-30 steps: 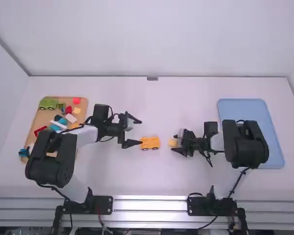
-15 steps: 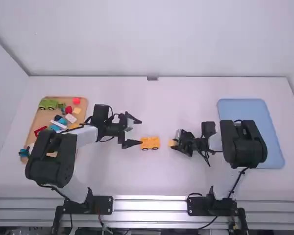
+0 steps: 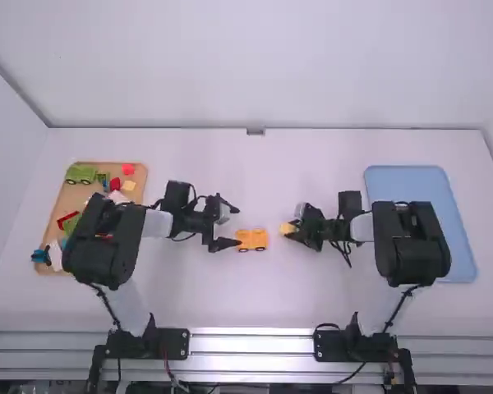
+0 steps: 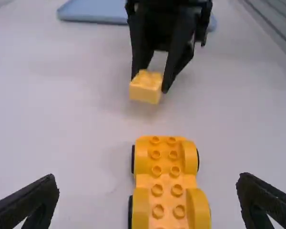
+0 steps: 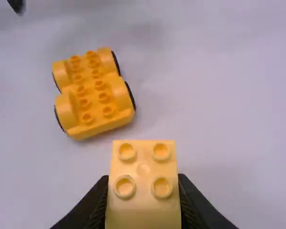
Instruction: Assemble lego blocks to make yellow taxi
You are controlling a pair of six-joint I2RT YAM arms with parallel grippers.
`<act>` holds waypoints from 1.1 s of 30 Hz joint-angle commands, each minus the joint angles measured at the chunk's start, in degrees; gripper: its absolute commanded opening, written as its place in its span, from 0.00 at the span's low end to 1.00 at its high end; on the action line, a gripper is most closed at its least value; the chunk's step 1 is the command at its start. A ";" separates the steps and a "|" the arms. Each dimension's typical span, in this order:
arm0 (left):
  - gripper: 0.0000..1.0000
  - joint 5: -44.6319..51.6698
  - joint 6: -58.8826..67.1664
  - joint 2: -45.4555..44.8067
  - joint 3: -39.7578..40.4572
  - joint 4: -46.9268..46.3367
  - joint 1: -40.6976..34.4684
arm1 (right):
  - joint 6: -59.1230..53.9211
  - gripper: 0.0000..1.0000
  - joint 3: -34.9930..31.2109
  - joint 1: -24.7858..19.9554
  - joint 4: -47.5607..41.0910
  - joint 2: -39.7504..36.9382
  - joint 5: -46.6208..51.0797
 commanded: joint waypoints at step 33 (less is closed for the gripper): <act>0.72 -9.66 -0.13 11.58 -0.44 8.63 -6.38 | -4.02 0.22 4.94 8.07 -7.19 -8.83 4.44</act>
